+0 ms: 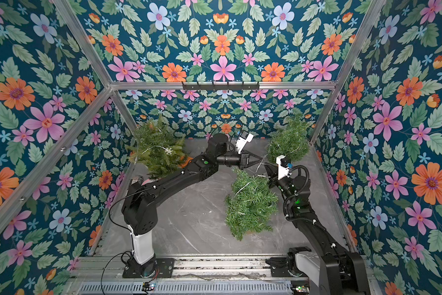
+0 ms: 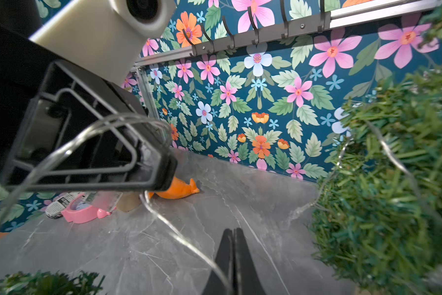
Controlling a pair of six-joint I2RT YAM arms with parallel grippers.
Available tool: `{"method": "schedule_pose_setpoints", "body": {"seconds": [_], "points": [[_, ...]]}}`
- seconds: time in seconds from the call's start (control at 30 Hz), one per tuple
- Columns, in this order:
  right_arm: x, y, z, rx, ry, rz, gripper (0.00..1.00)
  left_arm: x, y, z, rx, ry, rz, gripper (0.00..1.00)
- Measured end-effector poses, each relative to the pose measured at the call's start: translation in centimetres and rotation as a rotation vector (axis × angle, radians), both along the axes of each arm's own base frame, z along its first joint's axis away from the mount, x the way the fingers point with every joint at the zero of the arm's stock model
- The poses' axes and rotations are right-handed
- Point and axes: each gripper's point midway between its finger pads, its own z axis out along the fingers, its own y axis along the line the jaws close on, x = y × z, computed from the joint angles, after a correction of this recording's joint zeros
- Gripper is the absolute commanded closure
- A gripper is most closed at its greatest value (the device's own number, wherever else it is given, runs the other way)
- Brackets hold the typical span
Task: Wrap string light around the christmas tree
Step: Wrap the light string around the Christmas tree.
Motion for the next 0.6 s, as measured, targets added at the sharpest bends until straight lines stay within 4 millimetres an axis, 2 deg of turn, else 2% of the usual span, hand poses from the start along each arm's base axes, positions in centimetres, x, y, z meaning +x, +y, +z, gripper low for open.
{"method": "schedule_pose_setpoints", "body": {"seconds": [0.07, 0.23, 0.43, 0.6], "points": [[0.2, -0.7, -0.3, -0.016, 0.023, -0.043, 1.00, -0.1, 0.1, 0.1, 0.003, -0.008, 0.002, 0.67], [0.6, -1.6, -1.4, -0.034, 0.105, -0.102, 1.00, 0.4, 0.7, 1.1, 0.007, -0.054, 0.054, 0.64], [0.5, -2.5, -2.4, -0.045, 0.178, -0.153, 1.00, 0.7, 1.5, 1.5, 0.037, -0.113, 0.097, 0.41], [0.5, -3.5, -3.1, -0.043, 0.263, -0.215, 1.00, 1.3, 2.9, 1.3, 0.098, -0.171, 0.174, 0.36]]}}
